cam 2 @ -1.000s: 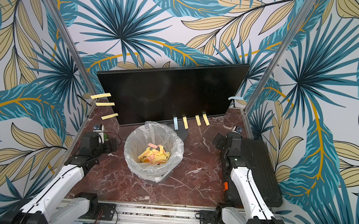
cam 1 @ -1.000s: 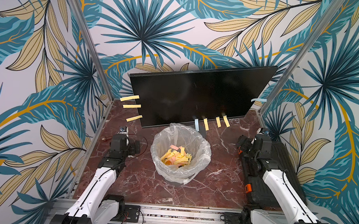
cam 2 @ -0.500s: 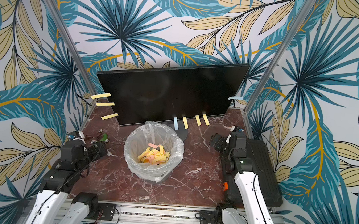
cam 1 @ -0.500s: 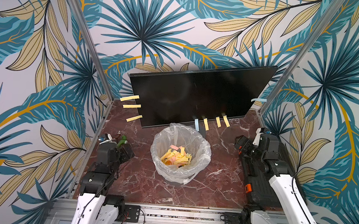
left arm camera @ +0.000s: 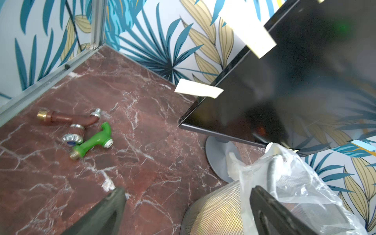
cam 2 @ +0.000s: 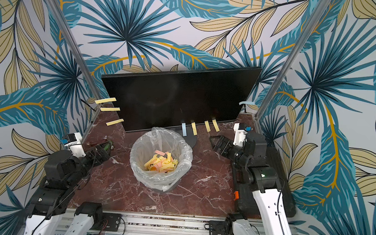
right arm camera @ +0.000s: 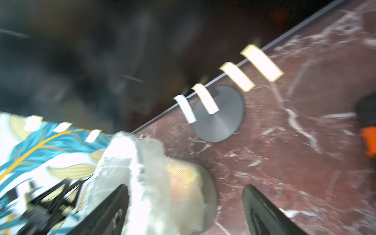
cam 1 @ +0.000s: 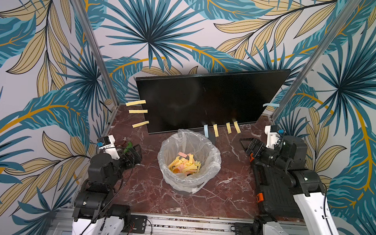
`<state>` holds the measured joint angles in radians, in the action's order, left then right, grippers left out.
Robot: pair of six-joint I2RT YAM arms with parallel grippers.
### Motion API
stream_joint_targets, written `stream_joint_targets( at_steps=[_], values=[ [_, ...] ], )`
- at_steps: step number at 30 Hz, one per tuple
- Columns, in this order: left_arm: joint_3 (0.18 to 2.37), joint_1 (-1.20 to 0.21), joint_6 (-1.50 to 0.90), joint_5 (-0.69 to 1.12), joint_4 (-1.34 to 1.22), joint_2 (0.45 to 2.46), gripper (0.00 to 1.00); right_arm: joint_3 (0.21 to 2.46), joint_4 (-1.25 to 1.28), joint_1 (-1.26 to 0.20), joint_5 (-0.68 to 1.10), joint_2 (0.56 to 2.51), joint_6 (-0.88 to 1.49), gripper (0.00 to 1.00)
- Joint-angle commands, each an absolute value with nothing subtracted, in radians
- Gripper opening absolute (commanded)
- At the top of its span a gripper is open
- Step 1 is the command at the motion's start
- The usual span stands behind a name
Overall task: Remove the sticky note from the monitor
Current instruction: Tear off the sticky note from the monitor.
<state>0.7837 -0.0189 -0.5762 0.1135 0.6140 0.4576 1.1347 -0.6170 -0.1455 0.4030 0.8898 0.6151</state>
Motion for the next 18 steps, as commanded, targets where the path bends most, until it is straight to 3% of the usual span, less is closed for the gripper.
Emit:
stream_joint_targets(
  at_steps=[1,9,18],
  values=[
    [0.805,-0.021,-0.489,0.154,0.451,0.488,1.0,1.199,-0.671,-0.214,0.427,0.892,0.648,0.89],
    [0.912,-0.009,-0.298,0.257,0.382,0.696,1.0,1.307,-0.688,-0.422,0.34,0.952,0.665,0.87],
    [0.739,0.128,-0.312,0.362,0.248,0.585,1.0,1.4,-0.64,-0.693,0.217,1.07,0.655,0.86]
  ],
)
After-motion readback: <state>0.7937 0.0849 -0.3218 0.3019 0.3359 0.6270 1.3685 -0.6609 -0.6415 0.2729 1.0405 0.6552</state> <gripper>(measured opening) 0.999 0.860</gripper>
